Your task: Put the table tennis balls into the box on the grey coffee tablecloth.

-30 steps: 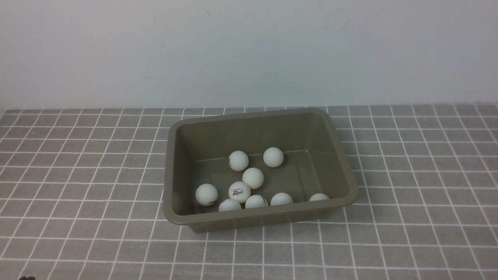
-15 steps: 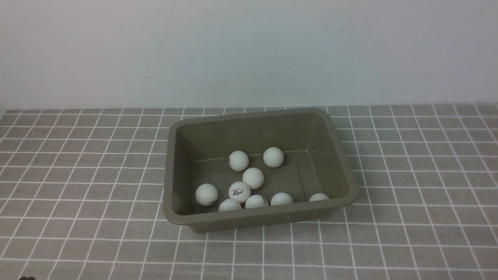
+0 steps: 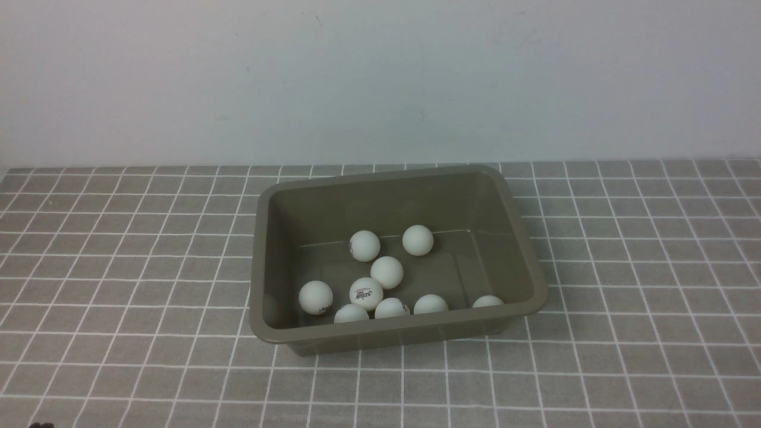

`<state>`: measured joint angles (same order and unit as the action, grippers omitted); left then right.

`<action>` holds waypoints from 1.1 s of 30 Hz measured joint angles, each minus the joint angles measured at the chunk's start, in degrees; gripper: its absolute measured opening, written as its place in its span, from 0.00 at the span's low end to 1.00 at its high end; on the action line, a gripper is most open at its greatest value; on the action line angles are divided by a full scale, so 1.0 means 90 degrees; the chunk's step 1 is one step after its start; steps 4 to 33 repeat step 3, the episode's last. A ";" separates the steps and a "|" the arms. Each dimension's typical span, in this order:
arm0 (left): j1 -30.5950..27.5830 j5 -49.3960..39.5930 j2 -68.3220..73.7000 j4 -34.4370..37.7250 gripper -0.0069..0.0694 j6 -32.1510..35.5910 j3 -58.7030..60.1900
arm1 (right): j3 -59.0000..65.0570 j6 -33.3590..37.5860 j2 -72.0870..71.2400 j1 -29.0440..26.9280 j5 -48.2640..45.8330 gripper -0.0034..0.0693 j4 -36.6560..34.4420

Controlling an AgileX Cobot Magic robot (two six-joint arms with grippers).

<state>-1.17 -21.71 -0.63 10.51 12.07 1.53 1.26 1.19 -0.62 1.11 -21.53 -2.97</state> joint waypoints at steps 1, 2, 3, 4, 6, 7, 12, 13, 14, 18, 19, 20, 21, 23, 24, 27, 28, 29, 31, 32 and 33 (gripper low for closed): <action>0.0000 0.0000 0.0000 0.0000 0.08 0.0000 0.0000 | 0.0000 0.0000 0.0000 0.0000 0.0000 0.03 0.0000; 0.0000 0.0000 0.0000 0.0000 0.08 0.0000 0.0000 | 0.0000 0.0000 0.0000 0.0000 0.0000 0.03 0.0000; 0.0000 0.0000 0.0000 0.0000 0.08 0.0000 0.0000 | 0.0000 0.0000 0.0000 0.0000 0.0000 0.03 0.0000; 0.0000 0.0000 0.0000 0.0000 0.08 0.0000 0.0000 | 0.0000 0.0000 0.0000 0.0000 0.0000 0.03 0.0000; 0.0000 0.0000 0.0000 0.0000 0.08 0.0000 0.0000 | 0.0000 0.0000 0.0000 0.0000 0.0000 0.03 0.0000; 0.0000 0.0000 0.0000 0.0000 0.08 0.0000 0.0000 | 0.0000 0.0000 0.0000 0.0000 0.0000 0.03 0.0000; 0.0000 0.0000 0.0000 0.0000 0.08 0.0000 0.0000 | 0.0000 0.0000 0.0000 0.0000 0.0000 0.03 0.0000; 0.0000 0.0000 0.0000 0.0000 0.08 0.0000 0.0000 | 0.0000 0.0000 0.0000 0.0000 0.0000 0.03 0.0000; 0.0000 0.0000 0.0000 0.0000 0.08 0.0000 0.0000 | 0.0000 0.0000 0.0000 0.0000 0.0000 0.03 0.0000; 0.0000 0.0000 0.0000 0.0000 0.08 0.0000 0.0000 | 0.0000 0.0000 0.0000 0.0000 0.0000 0.03 0.0000; 0.0000 0.0000 0.0000 0.0000 0.08 0.0000 0.0000 | 0.0000 0.0000 0.0000 0.0000 0.0000 0.03 0.0000; 0.0000 0.0000 0.0000 0.0000 0.08 0.0000 0.0000 | 0.0000 0.0000 0.0000 0.0000 0.0000 0.03 0.0000; 0.0000 0.0000 0.0000 0.0000 0.08 0.0000 0.0000 | 0.0000 0.0000 0.0000 0.0000 0.0000 0.03 0.0000; 0.0000 0.0000 0.0000 0.0000 0.08 0.0000 0.0000 | 0.0000 0.0000 0.0000 0.0000 0.0000 0.03 0.0000; 0.0000 0.0000 0.0000 0.0000 0.08 0.0000 0.0000 | 0.0000 0.0000 0.0000 0.0000 0.0000 0.03 0.0000; 0.0000 0.0000 0.0000 0.0000 0.08 0.0000 0.0000 | 0.0000 0.0000 0.0000 0.0000 0.0000 0.03 0.0000; 0.0000 0.0000 0.0000 0.0000 0.08 0.0000 0.0000 | 0.0000 0.0000 0.0000 0.0000 0.0000 0.03 0.0000; 0.0000 0.0000 0.0000 0.0000 0.08 0.0000 0.0000 | 0.0000 0.0000 0.0000 0.0000 0.0000 0.03 0.0000; 0.0000 0.0000 0.0000 0.0000 0.08 0.0000 0.0000 | 0.0000 0.0000 0.0000 0.0000 0.0000 0.03 0.0000; 0.0000 0.0000 0.0000 0.0000 0.08 0.0000 0.0000 | 0.0000 0.0000 0.0000 0.0000 0.0000 0.03 0.0000; 0.0000 0.0000 0.0000 0.0000 0.08 0.0000 0.0000 | 0.0000 0.0000 0.0000 0.0000 0.0000 0.03 0.0000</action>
